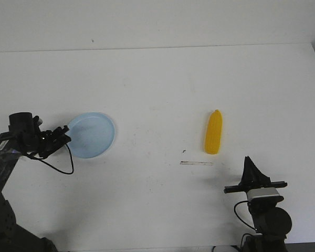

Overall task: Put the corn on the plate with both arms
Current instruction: 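Push the light blue plate with the left gripper toward the corn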

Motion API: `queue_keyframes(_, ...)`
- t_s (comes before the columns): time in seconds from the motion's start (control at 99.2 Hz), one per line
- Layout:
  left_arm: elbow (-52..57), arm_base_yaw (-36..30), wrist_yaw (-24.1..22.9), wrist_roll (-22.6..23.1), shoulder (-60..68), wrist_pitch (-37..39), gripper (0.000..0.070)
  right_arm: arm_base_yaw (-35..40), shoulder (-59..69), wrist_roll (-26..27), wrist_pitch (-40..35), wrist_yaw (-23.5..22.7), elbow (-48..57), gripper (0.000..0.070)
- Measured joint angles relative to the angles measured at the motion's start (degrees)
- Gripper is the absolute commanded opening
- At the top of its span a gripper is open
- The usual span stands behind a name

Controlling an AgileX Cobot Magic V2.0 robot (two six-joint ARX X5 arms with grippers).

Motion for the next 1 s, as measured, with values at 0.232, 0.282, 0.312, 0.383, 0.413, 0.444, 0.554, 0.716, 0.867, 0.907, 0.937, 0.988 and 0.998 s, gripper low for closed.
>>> queue_keyframes(0.232, 0.22, -1.53, -0.07, -0.02, 0.37, 0.57, 0.0235, 0.00, 0.00, 0.00, 0.00, -0.02, 0.00, 0.0015)
queue_keyframes(0.282, 0.22, -1.79, -0.04, -0.02, 0.37, 0.59, 0.0193, 0.00, 0.00, 0.00, 0.00, 0.00, 0.00, 0.0015)
queue_keyframes(0.312, 0.22, -1.90, -0.04, -0.02, 0.37, 0.57, 0.0152, 0.00, 0.00, 0.00, 0.00, -0.02, 0.00, 0.0015)
queue_keyframes(0.383, 0.22, -2.14, -0.07, -0.02, 0.50, 0.37, 0.0081, 0.00, 0.00, 0.00, 0.00, -0.02, 0.00, 0.0015)
queue_keyframes(0.413, 0.22, -2.23, -0.07, -0.02, 0.66, 0.35, 0.0075, 0.00, 0.00, 0.00, 0.00, -0.02, 0.00, 0.0015)
queue_keyframes(0.444, 0.22, -2.29, -0.07, -0.02, 0.74, 0.35, 0.0075, 0.00, 0.00, 0.00, 0.00, -0.02, 0.00, 0.0015)
queue_keyframes(0.554, 0.22, -2.49, -0.09, -0.02, 0.92, 0.24, 0.0000, 0.00, 0.00, 0.00, 0.00, 0.00, 0.00, 0.0015)
queue_keyframes(0.716, 0.22, -2.62, -0.09, -0.02, 1.09, -0.13, 0.0001, 0.00, 0.00, 0.00, 0.00, -0.02, 0.00, 0.0015)
queue_keyframes(0.867, 0.22, -3.45, 1.27, -0.13, 0.98, -0.63, 0.0001, 0.00, 0.00, 0.00, 0.00, -0.02, 0.00, 0.0015)
queue_keyframes(0.907, 0.20, -4.02, 2.36, -0.22, 0.63, -0.74, 0.0001, 0.00, 0.00, 0.00, 0.00, -0.02, 0.00, 0.0015)
queue_keyframes(0.937, 0.20, -4.61, 2.97, -0.44, 0.20, -0.81, 0.0001, 0.00, 0.00, 0.00, 0.00, -0.02, 0.00, 0.0015)
queue_keyframes(0.988, 0.20, -5.99, 3.67, -1.20, -0.87, -0.79, 0.0001, 0.00, 0.00, 0.00, 0.00, -0.02, 0.00, 0.0015)
queue_keyframes(0.998, 0.20, -6.29, 3.78, -1.38, -1.16, -0.77, 0.0001, 0.00, 0.00, 0.00, 0.00, -0.02, 0.00, 0.0015)
